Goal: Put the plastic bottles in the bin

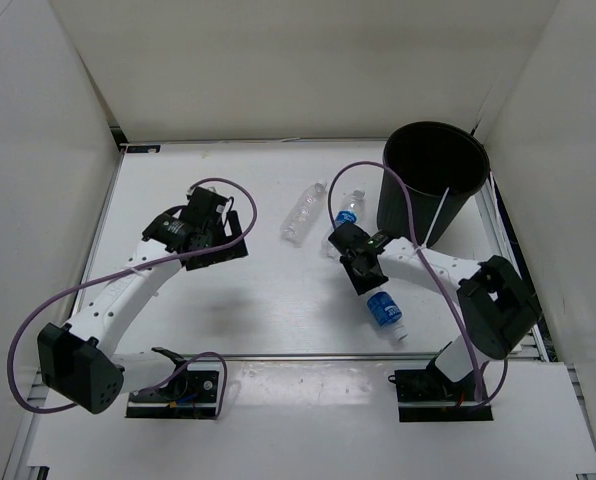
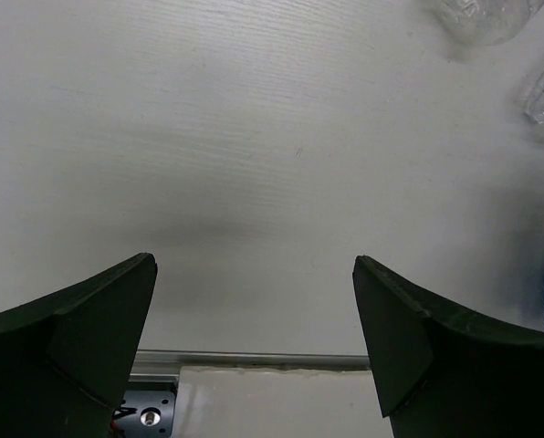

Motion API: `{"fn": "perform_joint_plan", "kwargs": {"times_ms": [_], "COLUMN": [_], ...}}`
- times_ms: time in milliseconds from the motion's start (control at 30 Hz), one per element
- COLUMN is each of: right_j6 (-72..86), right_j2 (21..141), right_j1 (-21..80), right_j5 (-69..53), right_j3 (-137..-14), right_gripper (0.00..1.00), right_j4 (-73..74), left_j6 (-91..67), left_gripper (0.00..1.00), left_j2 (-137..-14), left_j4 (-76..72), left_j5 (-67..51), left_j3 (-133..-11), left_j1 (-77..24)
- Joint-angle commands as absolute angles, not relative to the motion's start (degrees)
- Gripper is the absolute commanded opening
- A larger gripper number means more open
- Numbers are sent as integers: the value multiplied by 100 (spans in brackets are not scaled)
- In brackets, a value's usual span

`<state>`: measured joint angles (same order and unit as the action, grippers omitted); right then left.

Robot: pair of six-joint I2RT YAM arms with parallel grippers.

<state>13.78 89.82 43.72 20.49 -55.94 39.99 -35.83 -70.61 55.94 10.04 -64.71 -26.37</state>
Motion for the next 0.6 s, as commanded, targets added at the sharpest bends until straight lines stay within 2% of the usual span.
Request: {"fn": "perform_joint_plan", "kwargs": {"times_ms": [0, 33, 133, 267, 300, 433, 500, 567], "right_j6": [1634, 1730, 1845, 1846, 1785, 1039, 635, 1000], "right_j2": [8965, 8808, 8343, 8060, 8060, 8507, 8613, 8823], "right_j1": [4359, 4359, 4438, 4509, 4509, 4062, 3772, 3026], "right_j5": [1503, 1503, 1503, 1915, 2038, 3204, 3829, 3946], "right_j3": [-5615, -5877, -6563, -8714, -9780, -11842, -11979, -12642], "right_gripper": [30, 23, 17, 14, 14, 13, 10, 9], "right_j4": [4130, 4392, 5015, 5808, 5914, 5811, 5048, 5210], "left_j6": [-3612, -3612, -3490, -3568, -3568, -3568, -3708, -3893], "left_gripper": [100, 100, 100, 100, 100, 100, 100, 100], "left_j2": [-7057, -7136, -7137, -7276, -7338, -7918, -8418, -8717], "left_j4": [5774, 5774, 5591, 5204, 5125, 4992, 5089, 5203], "left_j5": [1081, 977, 678, 310, 134, -570, -834, -888], "left_j3": [-6819, -6899, -6952, -7092, -7093, -7435, -7742, -7936], "left_j1": [-2619, -2619, -2566, -2374, -2286, -1900, -1794, -1705]}}
